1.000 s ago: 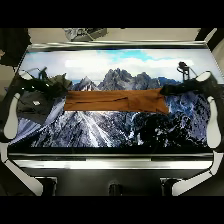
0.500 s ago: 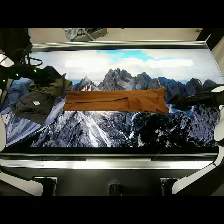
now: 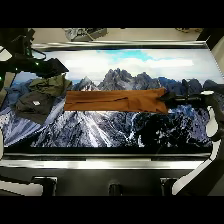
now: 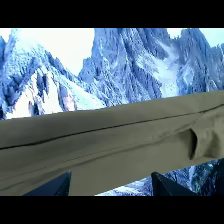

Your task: Fold the shirts.

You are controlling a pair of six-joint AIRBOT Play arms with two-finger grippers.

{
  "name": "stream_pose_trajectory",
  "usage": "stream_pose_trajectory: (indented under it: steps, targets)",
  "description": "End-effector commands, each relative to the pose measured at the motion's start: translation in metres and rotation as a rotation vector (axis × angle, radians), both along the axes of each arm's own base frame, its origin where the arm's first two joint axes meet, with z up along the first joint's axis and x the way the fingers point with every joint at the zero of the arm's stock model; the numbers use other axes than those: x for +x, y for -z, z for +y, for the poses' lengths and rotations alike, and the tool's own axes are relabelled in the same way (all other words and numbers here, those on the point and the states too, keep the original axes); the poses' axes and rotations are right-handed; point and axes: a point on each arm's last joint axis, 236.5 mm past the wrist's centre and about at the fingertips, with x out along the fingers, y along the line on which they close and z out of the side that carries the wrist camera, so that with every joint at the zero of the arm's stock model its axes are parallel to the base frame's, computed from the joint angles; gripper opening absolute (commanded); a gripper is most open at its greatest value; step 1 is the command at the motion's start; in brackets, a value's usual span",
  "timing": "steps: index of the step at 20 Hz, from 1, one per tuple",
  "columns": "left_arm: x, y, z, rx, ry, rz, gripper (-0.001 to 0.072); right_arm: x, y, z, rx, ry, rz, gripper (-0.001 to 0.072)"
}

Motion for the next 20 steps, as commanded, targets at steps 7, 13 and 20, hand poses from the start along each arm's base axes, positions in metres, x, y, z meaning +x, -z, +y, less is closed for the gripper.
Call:
stream_pose_trajectory:
  steps: [7,13,20]
  targets:
    - [-0.017,0.02,-0.047,0.009,0.108,0.045,0.0185,0.022,-0.032,0.038,-0.021,0.01,-0.067,0.0046]
    - [-0.076,0.137,-0.177,-0.078,0.34,0.291,0.0043,-0.043,-0.113,0.041,-0.335,-0.225,-0.111,0.0044]
    - [-0.111,0.173,-0.32,-0.345,0.354,0.375,0.0043,-0.12,-0.205,0.038,-0.565,-0.309,-0.149,0.0044]
